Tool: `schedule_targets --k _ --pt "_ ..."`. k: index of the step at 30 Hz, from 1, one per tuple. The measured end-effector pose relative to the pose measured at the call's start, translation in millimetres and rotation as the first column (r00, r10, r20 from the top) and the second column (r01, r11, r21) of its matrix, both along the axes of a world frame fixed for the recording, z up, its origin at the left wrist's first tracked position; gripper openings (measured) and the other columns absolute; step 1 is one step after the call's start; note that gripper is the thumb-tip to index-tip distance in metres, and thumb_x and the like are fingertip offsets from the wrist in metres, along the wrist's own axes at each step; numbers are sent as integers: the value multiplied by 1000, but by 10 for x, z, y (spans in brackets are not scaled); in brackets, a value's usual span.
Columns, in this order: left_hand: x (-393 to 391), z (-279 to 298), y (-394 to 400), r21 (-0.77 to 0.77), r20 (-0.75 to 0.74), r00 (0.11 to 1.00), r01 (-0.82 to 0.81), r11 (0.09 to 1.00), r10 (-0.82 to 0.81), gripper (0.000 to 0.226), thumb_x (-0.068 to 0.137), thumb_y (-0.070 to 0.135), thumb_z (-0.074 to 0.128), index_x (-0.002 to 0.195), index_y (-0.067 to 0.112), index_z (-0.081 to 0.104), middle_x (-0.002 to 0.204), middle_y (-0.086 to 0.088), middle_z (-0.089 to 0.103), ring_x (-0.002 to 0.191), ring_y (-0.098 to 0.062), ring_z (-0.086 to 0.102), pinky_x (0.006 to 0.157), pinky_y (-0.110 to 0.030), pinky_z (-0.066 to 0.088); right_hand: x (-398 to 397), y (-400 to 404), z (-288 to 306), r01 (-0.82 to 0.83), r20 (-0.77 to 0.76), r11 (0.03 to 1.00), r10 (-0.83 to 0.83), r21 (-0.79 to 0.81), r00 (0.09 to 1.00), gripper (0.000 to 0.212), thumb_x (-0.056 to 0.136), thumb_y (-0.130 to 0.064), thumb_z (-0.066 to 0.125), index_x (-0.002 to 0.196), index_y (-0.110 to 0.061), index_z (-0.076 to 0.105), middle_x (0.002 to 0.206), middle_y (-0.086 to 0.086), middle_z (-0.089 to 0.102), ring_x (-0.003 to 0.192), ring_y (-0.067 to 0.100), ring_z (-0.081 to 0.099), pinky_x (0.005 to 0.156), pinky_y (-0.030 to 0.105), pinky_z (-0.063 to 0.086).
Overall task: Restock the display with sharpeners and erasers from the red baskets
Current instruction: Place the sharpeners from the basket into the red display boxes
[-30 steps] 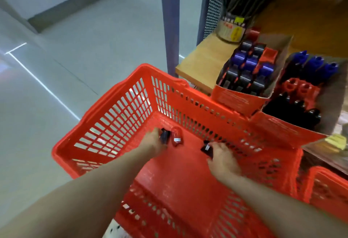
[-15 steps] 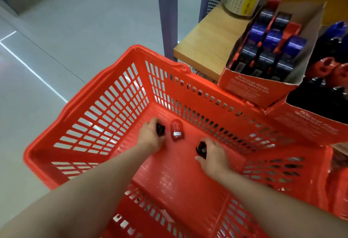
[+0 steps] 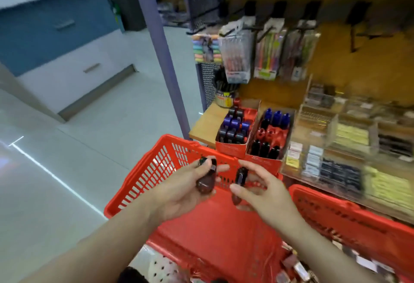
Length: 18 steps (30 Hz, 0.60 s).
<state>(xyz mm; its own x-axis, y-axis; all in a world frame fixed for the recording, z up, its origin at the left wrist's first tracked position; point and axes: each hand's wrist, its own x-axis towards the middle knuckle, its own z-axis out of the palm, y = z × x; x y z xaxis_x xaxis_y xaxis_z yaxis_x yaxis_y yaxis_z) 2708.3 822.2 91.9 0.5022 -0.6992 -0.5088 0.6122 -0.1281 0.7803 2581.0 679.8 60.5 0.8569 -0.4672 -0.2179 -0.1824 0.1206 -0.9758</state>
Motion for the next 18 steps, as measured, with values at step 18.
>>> schedule_targets --k 18 --pt "-393 139 -725 51 533 846 -41 998 8 25 98 15 59 120 25 61 121 -1 70 110 -16 67 95 -35 55 -267 -1024 623 184 -41 912 -214 -367 976 49 70 -19 88 106 -28 57 108 0 67 88 14 69 75 37 58"
